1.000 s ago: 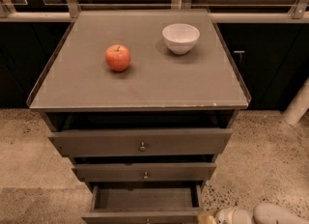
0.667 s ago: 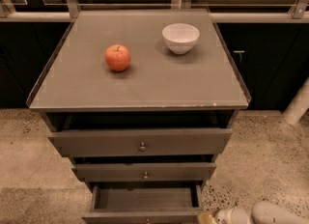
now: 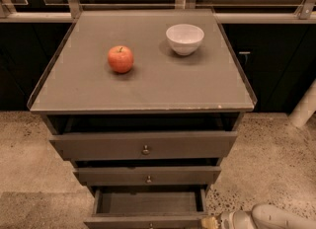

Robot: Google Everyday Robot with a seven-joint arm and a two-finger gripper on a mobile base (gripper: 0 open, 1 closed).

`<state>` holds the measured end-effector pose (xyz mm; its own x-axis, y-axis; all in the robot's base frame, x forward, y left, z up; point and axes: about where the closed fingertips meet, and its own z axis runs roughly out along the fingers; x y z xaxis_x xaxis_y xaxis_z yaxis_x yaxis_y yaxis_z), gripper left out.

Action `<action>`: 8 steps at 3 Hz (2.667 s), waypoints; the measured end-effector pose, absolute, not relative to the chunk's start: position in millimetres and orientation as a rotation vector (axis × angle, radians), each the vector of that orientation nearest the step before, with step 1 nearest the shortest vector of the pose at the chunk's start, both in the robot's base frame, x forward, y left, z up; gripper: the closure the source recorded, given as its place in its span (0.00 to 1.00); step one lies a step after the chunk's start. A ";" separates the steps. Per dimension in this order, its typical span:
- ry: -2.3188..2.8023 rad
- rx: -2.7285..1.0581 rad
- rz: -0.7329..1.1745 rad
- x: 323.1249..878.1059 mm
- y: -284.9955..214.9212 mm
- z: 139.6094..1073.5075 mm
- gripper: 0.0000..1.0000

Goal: Close bottom drawer

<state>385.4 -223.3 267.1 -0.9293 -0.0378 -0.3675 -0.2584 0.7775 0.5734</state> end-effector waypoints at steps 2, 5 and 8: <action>2.681 -0.162 0.947 395.2 -229.4 227.9 1.00; 2.784 0.084 0.929 404.6 -250.3 163.6 1.00; 2.770 0.049 0.976 416.4 -239.3 162.9 1.00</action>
Offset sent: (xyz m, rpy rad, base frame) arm 0.0066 -0.0042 -0.0297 0.0100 0.0513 -0.0204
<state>416.4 -239.3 162.9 -0.9787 0.0987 -0.1802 -0.0361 0.7809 0.6237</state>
